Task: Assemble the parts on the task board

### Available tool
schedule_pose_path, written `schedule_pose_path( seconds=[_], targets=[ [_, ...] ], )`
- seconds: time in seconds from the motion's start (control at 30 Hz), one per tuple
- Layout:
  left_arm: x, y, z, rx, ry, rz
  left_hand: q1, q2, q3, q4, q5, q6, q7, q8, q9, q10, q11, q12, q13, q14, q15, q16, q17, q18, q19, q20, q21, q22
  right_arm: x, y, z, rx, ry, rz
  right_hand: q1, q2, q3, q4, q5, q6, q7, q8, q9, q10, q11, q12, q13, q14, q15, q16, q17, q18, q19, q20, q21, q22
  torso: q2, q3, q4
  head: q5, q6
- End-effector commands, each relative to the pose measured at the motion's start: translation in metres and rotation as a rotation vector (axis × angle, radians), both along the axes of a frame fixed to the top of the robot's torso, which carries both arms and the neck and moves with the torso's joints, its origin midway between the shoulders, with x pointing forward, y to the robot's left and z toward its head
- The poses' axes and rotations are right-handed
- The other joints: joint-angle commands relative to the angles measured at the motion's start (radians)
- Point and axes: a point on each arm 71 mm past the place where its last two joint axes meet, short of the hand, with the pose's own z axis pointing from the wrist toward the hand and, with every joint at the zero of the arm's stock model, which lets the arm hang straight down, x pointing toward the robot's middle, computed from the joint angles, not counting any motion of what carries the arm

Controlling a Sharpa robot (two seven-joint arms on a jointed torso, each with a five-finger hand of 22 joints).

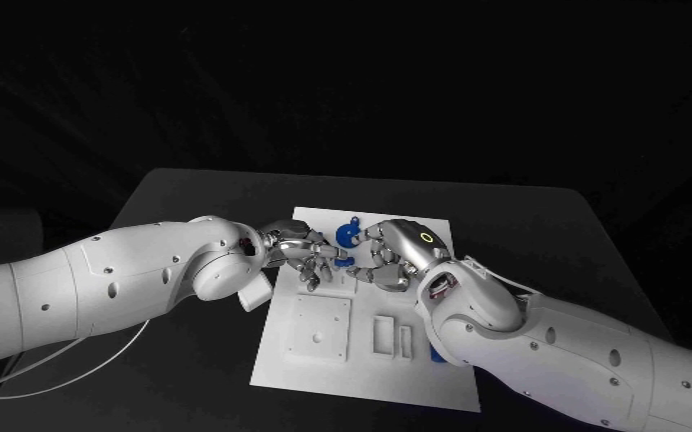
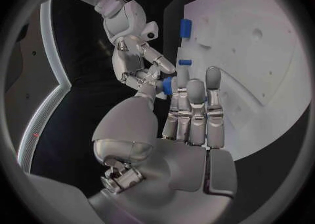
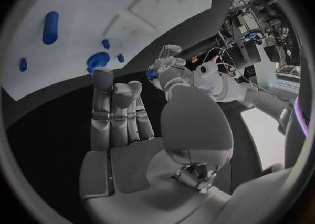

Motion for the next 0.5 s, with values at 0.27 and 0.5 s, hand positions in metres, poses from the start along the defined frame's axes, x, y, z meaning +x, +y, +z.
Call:
schedule_pose_path(
  seconds=[0.27, 0.5],
  targets=[
    [0.004, 0.007, -0.003, 0.182, -0.012, 0.047, -0.007, -0.001, 0.146, -0.162, 0.006, 0.038, -0.018, -0.008, -0.009, 0.021, -0.004, 0.003, 0.001, 0.019, -0.006, 0.008, 0.003, 0.018, -0.002, -0.003, 0.023, 0.022, 0.015, -0.051, 0.018, 0.152, 0.040, -0.076, 0.012, 0.008, 0.035, -0.012, 0.053, 0.028, -0.003, -0.001, 0.000, -0.009, -0.004, 0.010, -0.010, -0.009, -0.004, 0.000, -0.005, 0.012, 0.003, 0.002, -0.015, 0.047, -0.003, 0.0017, -0.0045, 0.002, 0.004],
    [0.012, 0.008, 0.004, 0.447, -0.077, 0.087, -0.015, -0.007, 0.144, -0.171, 0.028, 0.057, -0.024, -0.015, -0.020, 0.050, -0.010, -0.011, -0.006, 0.036, -0.012, 0.008, 0.006, 0.014, -0.002, -0.008, 0.023, 0.021, 0.038, -0.095, 0.039, 0.307, 0.161, -0.192, 0.003, 0.021, 0.039, -0.022, 0.093, 0.029, -0.002, -0.001, 0.000, -0.016, -0.004, 0.014, -0.010, -0.011, -0.004, 0.005, -0.001, 0.011, 0.000, 0.002, -0.025, 0.046, -0.009, 0.0068, -0.0124, 0.008, 0.003]
  ],
)
